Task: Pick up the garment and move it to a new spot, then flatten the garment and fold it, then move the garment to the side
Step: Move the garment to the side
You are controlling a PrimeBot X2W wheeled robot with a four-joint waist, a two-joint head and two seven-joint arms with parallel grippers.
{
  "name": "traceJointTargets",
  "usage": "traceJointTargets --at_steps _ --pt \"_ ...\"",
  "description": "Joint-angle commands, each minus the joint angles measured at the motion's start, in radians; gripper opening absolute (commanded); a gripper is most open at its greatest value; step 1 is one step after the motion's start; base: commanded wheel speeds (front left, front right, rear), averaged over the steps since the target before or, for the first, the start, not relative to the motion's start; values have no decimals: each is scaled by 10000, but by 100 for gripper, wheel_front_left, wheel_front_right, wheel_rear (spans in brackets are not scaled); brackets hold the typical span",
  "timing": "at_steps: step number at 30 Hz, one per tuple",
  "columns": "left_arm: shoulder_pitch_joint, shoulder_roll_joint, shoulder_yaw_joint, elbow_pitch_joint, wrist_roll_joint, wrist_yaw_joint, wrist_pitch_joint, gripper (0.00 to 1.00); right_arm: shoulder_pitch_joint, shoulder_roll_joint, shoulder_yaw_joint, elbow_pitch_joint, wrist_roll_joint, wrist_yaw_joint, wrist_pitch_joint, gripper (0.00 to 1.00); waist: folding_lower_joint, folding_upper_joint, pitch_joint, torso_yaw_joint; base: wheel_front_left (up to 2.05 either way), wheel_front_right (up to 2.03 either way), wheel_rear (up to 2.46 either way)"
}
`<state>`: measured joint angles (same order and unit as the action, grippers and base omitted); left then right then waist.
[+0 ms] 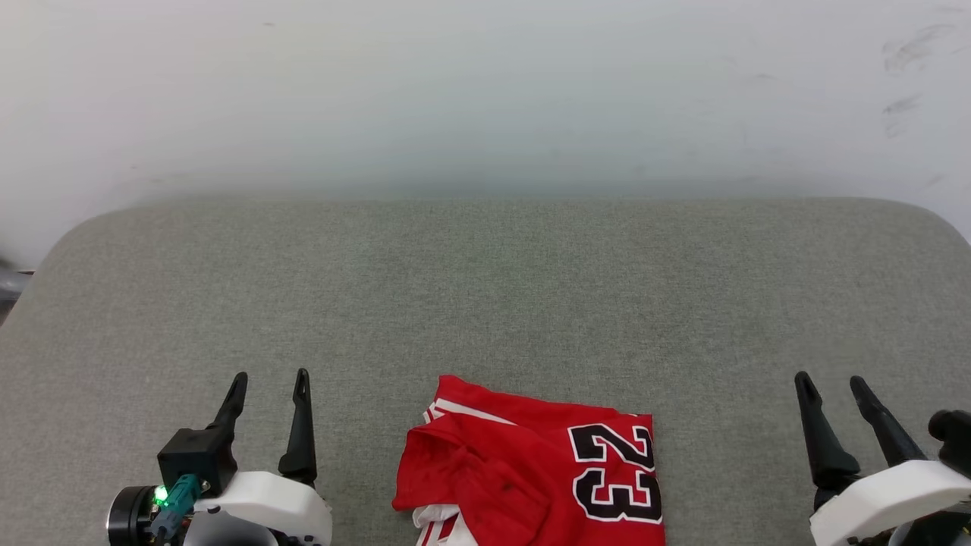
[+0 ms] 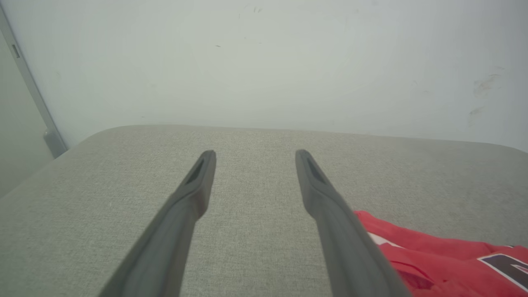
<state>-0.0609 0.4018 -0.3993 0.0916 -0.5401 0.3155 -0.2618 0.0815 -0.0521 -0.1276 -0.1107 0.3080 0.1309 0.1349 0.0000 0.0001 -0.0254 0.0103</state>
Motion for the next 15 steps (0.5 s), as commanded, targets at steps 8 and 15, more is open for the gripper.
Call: traceJointTargets --at_steps 8,15 --pt "-394 -110 224 -205 315 -184 -34 100 -79 -254 -433 1075 1570 -5 1841 100 0 -1 504 306 0 0 0" --pt "-685 -335 295 -292 540 -333 -34 100 -291 -466 263 2129 3252 -5 3661 100 0 -1 972 775 0 0 0"
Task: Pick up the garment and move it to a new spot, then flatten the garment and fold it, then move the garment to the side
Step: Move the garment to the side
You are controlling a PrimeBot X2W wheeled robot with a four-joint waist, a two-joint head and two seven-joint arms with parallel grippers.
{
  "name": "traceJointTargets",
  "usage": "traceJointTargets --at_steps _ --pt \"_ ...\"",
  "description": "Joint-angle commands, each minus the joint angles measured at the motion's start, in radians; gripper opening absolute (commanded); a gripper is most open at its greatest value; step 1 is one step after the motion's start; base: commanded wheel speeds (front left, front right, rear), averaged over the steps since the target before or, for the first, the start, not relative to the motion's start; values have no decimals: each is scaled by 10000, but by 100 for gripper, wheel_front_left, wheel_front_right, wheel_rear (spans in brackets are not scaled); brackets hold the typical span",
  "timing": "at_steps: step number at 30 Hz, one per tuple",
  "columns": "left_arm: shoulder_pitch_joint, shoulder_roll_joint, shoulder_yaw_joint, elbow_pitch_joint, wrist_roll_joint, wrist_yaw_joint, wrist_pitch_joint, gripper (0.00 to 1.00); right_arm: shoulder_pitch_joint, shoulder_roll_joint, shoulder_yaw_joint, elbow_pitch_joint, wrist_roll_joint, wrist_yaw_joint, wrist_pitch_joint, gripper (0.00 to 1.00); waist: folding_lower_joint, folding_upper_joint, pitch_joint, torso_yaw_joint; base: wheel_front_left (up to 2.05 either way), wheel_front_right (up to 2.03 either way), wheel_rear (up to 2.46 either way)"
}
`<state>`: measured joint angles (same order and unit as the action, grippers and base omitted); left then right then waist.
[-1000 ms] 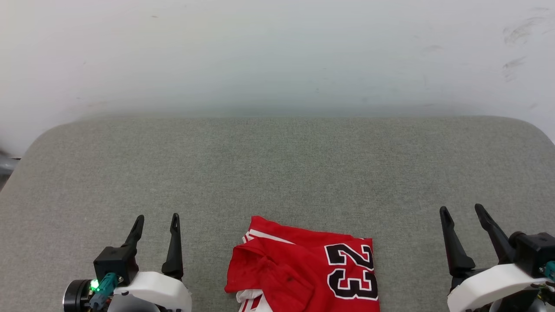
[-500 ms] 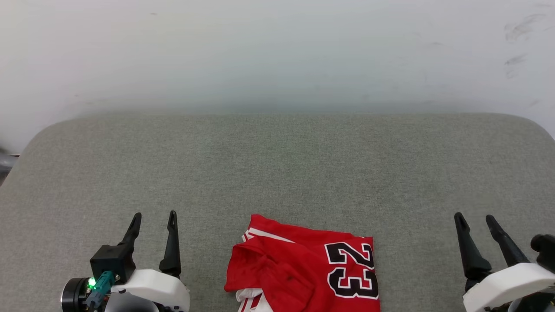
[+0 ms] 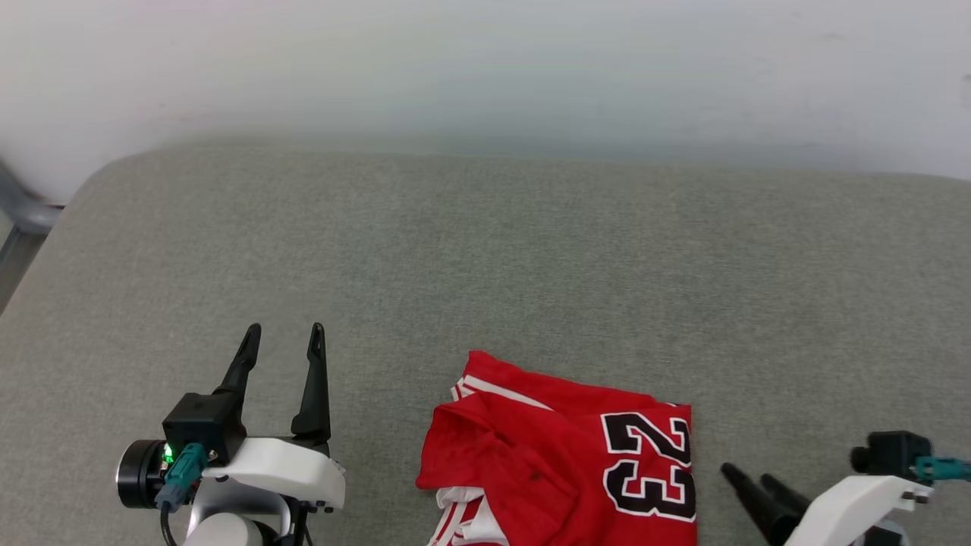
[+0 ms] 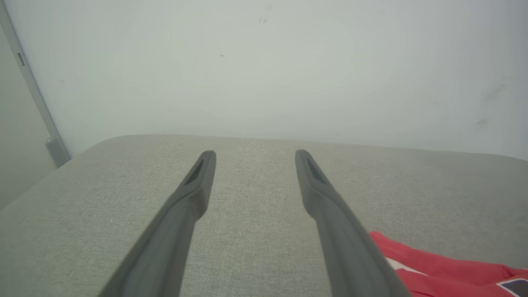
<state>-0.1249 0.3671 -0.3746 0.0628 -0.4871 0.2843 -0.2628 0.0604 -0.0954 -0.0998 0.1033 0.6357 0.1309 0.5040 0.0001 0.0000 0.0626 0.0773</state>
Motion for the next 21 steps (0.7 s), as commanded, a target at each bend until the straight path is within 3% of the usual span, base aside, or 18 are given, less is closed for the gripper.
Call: traceJointTargets --at_steps 1,8,18,19,20,21 --pt "-66 -43 37 15 42 -30 -24 100 -130 -100 167 64 127 -5 91 100 -1 0 146 177 0 0 0" --pt "-299 -264 86 131 202 -212 -24 100 -509 -347 1275 685 1052 -5 721 100 -1 0 515 589 0 0 0" --pt "-427 -558 284 200 378 -392 -25 100 -973 -621 2332 1814 1272 -14 1177 100 -1 0 964 782 0 0 0" --pt "-436 -588 304 212 398 -413 -25 100 -991 -654 2389 1865 1294 -14 1170 94 -1 0 983 785 0 0 0" --pt "-437 -621 322 228 429 -433 -25 100 -1015 -709 2462 1902 1268 -14 1165 15 -1 0 984 787 0 0 0" --pt "-426 -648 342 246 449 -445 -25 100 -1028 -724 2500 1919 1253 -14 1112 0 -1 0 971 780 0 0 0"
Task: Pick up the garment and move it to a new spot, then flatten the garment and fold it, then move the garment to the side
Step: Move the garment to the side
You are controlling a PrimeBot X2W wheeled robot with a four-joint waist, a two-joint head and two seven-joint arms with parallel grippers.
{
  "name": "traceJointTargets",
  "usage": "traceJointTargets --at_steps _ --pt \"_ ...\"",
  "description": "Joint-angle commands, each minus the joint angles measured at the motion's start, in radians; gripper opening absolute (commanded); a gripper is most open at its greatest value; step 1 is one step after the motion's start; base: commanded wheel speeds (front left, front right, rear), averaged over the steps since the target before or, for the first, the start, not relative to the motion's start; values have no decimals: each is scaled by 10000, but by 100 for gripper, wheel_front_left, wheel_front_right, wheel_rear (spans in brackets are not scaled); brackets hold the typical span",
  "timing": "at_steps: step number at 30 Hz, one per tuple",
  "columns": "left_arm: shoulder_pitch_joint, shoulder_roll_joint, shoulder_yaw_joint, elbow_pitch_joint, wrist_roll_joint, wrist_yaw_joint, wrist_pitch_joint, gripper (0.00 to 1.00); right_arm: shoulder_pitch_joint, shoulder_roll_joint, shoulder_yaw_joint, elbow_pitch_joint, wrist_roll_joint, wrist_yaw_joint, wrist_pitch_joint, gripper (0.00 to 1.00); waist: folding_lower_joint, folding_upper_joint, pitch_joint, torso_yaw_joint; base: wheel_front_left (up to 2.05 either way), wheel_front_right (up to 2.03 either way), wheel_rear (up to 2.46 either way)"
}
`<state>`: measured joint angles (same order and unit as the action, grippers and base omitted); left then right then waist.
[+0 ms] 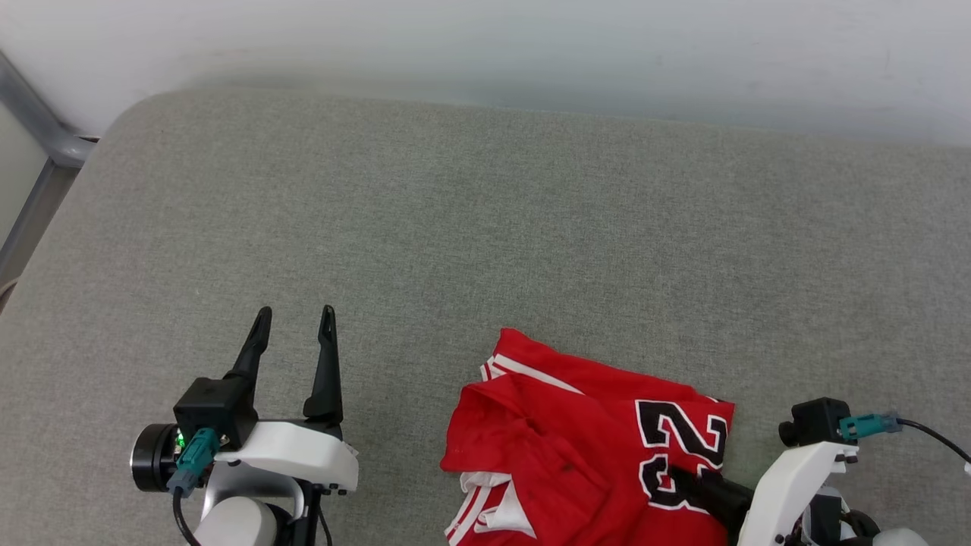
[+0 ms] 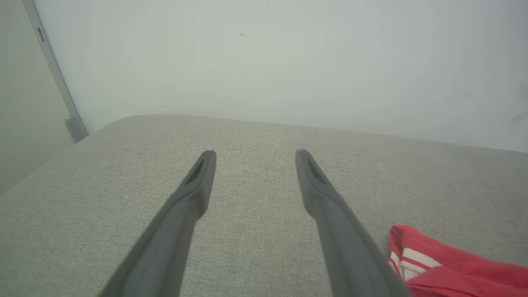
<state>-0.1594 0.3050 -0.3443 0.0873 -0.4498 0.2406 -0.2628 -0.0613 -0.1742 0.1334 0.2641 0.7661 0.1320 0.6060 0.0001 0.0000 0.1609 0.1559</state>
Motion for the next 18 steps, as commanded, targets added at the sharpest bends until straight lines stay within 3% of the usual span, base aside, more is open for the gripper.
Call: traceJointTargets --at_steps 1,11,18 --pt "-61 -48 61 32 87 -32 -25 100 161 49 204 301 -28 -26 58 0 -1 0 -44 -18 0 0 0" --pt "358 66 163 264 114 -157 -25 100 -368 -672 616 -607 -462 -20 -215 0 -1 0 -862 -788 0 0 0" --pt "560 225 273 113 58 -130 -5 100 -1146 -1692 1587 -1699 -1159 -18 348 0 -1 0 -1038 -2468 0 0 0"
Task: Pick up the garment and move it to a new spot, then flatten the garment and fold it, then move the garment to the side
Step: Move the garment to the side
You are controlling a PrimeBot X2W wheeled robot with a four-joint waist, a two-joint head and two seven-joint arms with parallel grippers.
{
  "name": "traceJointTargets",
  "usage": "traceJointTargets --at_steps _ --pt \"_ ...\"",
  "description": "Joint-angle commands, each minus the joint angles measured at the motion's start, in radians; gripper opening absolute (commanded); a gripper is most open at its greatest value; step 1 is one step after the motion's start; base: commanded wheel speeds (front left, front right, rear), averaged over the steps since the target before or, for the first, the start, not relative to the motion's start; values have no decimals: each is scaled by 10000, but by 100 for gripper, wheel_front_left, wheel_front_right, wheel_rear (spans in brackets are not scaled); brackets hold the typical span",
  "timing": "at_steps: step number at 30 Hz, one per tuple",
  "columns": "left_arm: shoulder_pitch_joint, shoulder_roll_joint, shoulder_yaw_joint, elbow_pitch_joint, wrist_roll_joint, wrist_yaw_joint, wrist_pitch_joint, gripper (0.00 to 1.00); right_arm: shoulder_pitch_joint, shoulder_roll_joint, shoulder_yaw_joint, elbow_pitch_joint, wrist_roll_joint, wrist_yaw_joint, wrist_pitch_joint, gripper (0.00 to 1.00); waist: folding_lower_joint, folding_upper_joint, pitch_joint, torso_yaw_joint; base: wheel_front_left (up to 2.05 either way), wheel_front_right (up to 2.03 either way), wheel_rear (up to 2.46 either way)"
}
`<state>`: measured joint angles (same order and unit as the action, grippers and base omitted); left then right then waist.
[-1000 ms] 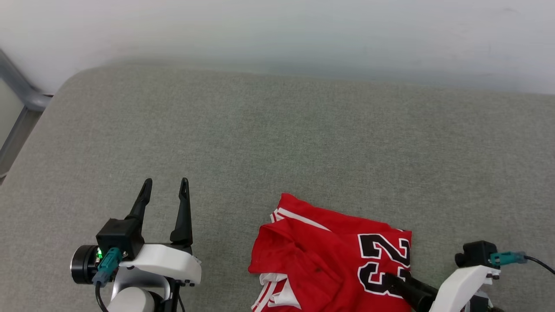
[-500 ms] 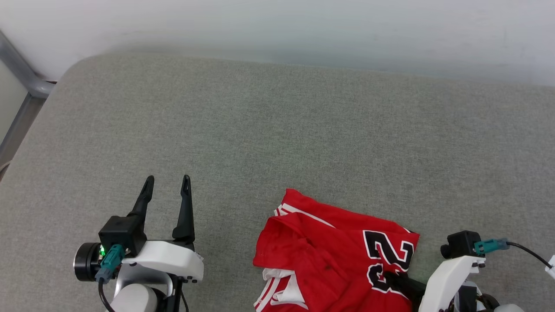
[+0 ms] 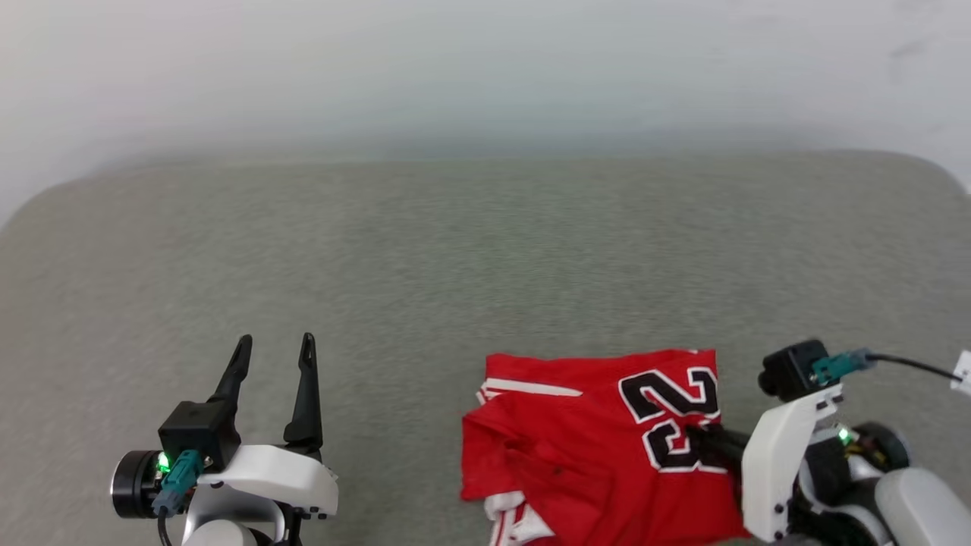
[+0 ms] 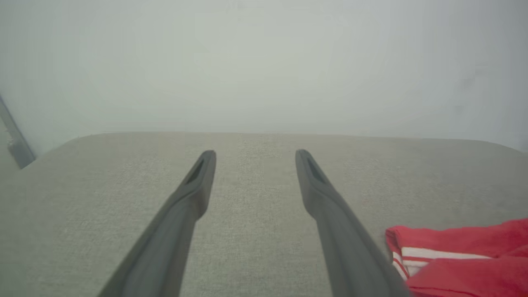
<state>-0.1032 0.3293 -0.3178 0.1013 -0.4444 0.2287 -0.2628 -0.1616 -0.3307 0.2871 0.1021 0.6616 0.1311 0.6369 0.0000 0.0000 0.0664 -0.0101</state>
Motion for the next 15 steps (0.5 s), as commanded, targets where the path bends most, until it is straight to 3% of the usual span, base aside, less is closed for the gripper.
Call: traceJointTargets --at_steps 1,8,15 --pt "-31 -18 -4 -61 2 -26 -1 100 -260 -268 128 -191 -143 -9 126 0 0 0 -70 -1082 0 0 0" --pt "-407 107 -88 -318 159 -27 59 100 -1475 -1093 793 -635 -678 -10 344 0 0 0 582 -3121 0 0 0" --pt "-1300 389 -231 -816 581 -57 356 100 -2938 -1488 1154 -171 -857 -10 -341 0 0 0 1948 -4367 0 0 0"
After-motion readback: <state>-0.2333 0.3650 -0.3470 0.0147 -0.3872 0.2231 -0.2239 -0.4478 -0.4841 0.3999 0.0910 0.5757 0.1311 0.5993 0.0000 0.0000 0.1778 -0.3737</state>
